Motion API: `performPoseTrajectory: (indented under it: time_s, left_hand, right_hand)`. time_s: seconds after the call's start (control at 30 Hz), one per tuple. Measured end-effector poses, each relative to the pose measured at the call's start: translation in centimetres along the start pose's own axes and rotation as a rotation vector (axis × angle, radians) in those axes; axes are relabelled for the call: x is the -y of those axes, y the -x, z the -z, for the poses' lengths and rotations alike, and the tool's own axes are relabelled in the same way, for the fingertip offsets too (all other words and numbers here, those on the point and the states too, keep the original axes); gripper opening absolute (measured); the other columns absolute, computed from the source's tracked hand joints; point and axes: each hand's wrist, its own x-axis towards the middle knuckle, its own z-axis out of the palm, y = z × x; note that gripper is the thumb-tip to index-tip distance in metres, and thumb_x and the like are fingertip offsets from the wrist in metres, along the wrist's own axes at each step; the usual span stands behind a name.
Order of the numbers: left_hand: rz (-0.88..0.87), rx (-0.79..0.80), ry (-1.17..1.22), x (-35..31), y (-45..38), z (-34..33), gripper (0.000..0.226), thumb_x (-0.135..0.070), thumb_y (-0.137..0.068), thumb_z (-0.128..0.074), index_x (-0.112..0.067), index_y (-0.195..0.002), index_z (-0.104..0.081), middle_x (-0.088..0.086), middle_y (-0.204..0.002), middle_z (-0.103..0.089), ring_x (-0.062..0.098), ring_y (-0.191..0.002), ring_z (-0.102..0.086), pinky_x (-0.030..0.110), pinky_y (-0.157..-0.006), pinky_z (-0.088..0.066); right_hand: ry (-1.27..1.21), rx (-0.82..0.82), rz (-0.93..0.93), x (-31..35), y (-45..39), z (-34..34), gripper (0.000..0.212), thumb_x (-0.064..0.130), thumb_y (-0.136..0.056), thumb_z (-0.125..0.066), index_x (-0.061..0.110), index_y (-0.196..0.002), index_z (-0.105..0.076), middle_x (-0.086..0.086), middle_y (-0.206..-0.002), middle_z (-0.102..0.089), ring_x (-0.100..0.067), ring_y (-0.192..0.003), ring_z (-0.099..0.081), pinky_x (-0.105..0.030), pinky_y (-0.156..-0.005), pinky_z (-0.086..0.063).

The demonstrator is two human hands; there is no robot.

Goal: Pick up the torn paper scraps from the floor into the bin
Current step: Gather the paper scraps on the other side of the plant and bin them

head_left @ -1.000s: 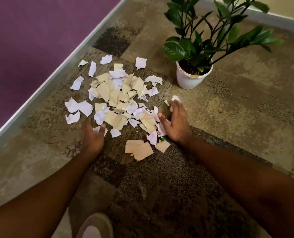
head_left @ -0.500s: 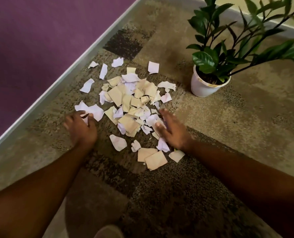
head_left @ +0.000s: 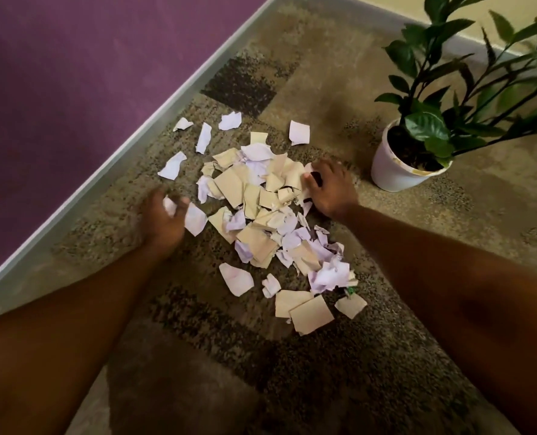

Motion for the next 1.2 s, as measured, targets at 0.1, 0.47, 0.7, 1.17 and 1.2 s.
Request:
performPoseTrajectory:
  time_s: [0.1, 0.47, 0.7, 1.17, 1.2]
  left_hand:
    - [-0.025, 0.025, 0.009, -2.2, 2.7, -1.6, 0.056, -0.031, -0.098, -0.057, -0.003, -0.145, -0.042, 0.019, -0.147, -0.044, 0.033, -0.135, -0.040, 0.033, -0.107, -0.030]
    - [-0.011, -0.142, -0.165, -0.9, 2.8, 0.6, 0.050, -0.049, -0.093, -0.047, -0.019, -0.134, -0.051, 0.012, -0.142, -0.046, 0.033, -0.129, -0.044, 0.051, -0.107, -0.036]
    - [-0.033, 0.052, -0.333, 2.0, -0.6, -0.5, 0.062, -0.053, -0.100, -0.030, -0.023, -0.154, -0.028, 0.002, -0.164, -0.018, 0.024, -0.152, -0.005, 0.052, -0.121, 0.003]
    - [0.053, 0.448, -0.552, 0.6, -2.0, 0.2, 0.086, -0.083, -0.075, -0.005, -0.046, -0.150, 0.015, -0.013, -0.153, 0.041, 0.024, -0.141, 0.038, 0.057, -0.111, 0.022]
    - [0.059, 0.464, -0.554, 0.6, -2.2, 0.3, 0.087, -0.083, -0.073, -0.005, -0.046, -0.150, 0.016, -0.013, -0.152, 0.042, 0.024, -0.141, 0.039, 0.058, -0.111, 0.022]
  right_hand:
    - [-0.046, 0.000, 0.055, 0.5, 3.6, -0.5, 0.053, 0.052, -0.106, -0.037, 0.014, -0.137, -0.056, -0.013, -0.153, -0.045, -0.032, -0.143, -0.037, -0.048, -0.118, -0.033]
    - [-0.134, -0.285, 0.094, 5.8, 7.6, 0.4, 0.046, 0.057, -0.104, -0.035, 0.017, -0.109, -0.057, -0.005, -0.115, -0.050, -0.018, -0.098, -0.053, -0.040, -0.079, -0.053]
    - [-0.050, 0.141, 0.149, 5.3, 4.9, -2.7, 0.065, 0.071, -0.100, -0.027, 0.034, -0.153, -0.033, -0.011, -0.164, -0.030, -0.031, -0.152, -0.024, -0.058, -0.121, -0.023]
    - [0.089, -0.073, -0.134, 9.0, -10.4, -2.7, 0.070, 0.072, -0.093, -0.040, 0.031, -0.150, -0.039, -0.014, -0.166, -0.024, -0.042, -0.153, -0.015, -0.059, -0.121, -0.024]
    - [0.081, -0.042, -0.159, 8.5, -11.1, -3.0, 0.072, 0.074, -0.094, -0.036, 0.030, -0.151, -0.038, -0.015, -0.167, -0.021, -0.043, -0.154, -0.011, -0.059, -0.123, -0.018]
